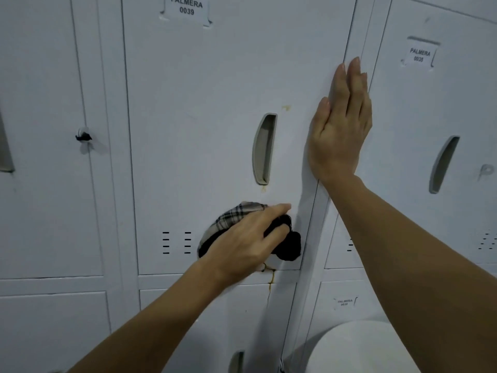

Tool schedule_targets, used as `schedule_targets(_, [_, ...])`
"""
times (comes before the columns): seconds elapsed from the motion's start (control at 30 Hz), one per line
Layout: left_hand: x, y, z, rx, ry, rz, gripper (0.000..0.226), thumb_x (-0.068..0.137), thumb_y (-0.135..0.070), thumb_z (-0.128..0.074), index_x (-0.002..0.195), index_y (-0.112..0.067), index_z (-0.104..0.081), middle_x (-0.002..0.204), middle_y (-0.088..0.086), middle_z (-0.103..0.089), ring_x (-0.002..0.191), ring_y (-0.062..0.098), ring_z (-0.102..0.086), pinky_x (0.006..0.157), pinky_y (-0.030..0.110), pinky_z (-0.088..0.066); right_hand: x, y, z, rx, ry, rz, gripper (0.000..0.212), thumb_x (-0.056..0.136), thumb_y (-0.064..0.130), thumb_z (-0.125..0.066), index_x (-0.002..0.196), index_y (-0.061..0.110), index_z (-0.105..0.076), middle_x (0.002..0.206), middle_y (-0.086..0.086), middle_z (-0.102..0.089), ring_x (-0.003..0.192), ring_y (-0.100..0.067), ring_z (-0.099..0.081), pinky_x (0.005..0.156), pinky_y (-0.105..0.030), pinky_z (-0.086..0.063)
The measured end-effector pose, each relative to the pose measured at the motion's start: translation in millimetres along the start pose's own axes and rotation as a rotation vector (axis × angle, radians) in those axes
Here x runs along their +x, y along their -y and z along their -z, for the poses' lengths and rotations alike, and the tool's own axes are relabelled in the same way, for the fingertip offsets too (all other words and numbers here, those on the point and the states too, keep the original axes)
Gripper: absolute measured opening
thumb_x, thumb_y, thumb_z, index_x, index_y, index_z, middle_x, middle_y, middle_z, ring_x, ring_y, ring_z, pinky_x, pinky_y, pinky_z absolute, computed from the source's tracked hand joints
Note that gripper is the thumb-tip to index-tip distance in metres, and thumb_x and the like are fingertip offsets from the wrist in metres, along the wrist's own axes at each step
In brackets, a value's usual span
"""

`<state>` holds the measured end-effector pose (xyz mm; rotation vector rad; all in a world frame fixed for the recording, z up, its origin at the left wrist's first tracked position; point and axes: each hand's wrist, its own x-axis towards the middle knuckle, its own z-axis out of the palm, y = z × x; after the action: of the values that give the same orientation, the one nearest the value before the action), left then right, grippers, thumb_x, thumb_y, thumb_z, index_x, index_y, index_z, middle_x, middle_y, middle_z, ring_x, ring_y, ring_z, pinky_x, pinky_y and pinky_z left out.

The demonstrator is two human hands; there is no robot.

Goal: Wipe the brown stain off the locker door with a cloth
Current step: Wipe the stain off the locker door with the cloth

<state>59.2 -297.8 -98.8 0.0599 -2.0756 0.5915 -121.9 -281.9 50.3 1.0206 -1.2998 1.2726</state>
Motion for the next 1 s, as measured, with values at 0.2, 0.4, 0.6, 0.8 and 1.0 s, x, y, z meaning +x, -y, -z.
schedule_targets(0.2, [21.8, 12.7, 57.5, 0.024, -0.24, 0.151, 0.033, 0.108, -0.011, -0.046, 0.112, 0.006, -0.074, 0.128, 0.015, -0.066, 0.112, 0.037, -0.068, 0.087, 0.051, -0.06, -3.1, -2.1, 2.4, -0.009, 0.013, -0.012, 0.051, 0.108, 0.024, -0.03, 0.158, 0.013, -0.028, 0.167, -0.006, -0.024, 0.155, -0.022, -0.02, 0.126, -0.038, -0.02])
schedule_targets(0.4, [79.5, 54.1, 65.4, 0.511, -0.554, -0.078, 0.021, 0.081, 0.002, -0.08, 0.065, -0.008, -0.071, 0.094, 0.006, -0.077, 0.093, 0.024, -0.055, 0.087, 0.041, -0.047, -1.3, -2.2, 3.1, -0.003, 0.018, -0.019, 0.052, 0.108, 0.023, -0.032, 0.159, 0.015, -0.027, 0.167, -0.005, -0.023, 0.155, -0.02, -0.019, 0.126, -0.038, -0.019])
schedule_targets(0.6, [44.1, 48.8, 13.4, 0.506, -0.365, -0.248, 0.019, 0.094, -0.001, -0.061, 0.109, -0.01, -0.068, 0.104, 0.008, -0.059, 0.087, 0.022, -0.049, 0.078, 0.04, -0.046, -4.3, -3.7, 1.9, -0.015, -0.004, 0.003, 0.05, 0.108, 0.024, -0.032, 0.157, 0.012, -0.031, 0.166, -0.008, -0.027, 0.154, -0.023, -0.023, 0.125, -0.038, -0.021])
schedule_targets(0.8, [9.4, 39.5, 3.9, 0.378, -0.09, -0.124, 0.043, 0.072, -0.033, -0.062, 0.105, -0.006, -0.059, 0.116, 0.012, -0.051, 0.099, 0.029, -0.051, 0.084, 0.046, -0.037, -3.8, -1.2, 0.7, -0.014, -0.008, 0.009, 0.05, 0.108, 0.023, -0.031, 0.157, 0.011, -0.031, 0.166, -0.009, -0.027, 0.154, -0.023, -0.023, 0.125, -0.037, -0.021])
schedule_targets(1.0, [-9.9, 30.6, 4.6, 0.213, 0.069, -0.284, 0.018, 0.093, 0.0, -0.055, 0.089, -0.005, -0.071, 0.098, 0.016, -0.07, 0.08, 0.032, -0.063, 0.064, 0.042, -0.047, -3.4, -1.5, 1.8, -0.022, -0.024, 0.013, 0.05, 0.108, 0.022, -0.031, 0.156, 0.01, -0.033, 0.165, -0.01, -0.03, 0.154, -0.024, -0.025, 0.125, -0.037, -0.022])
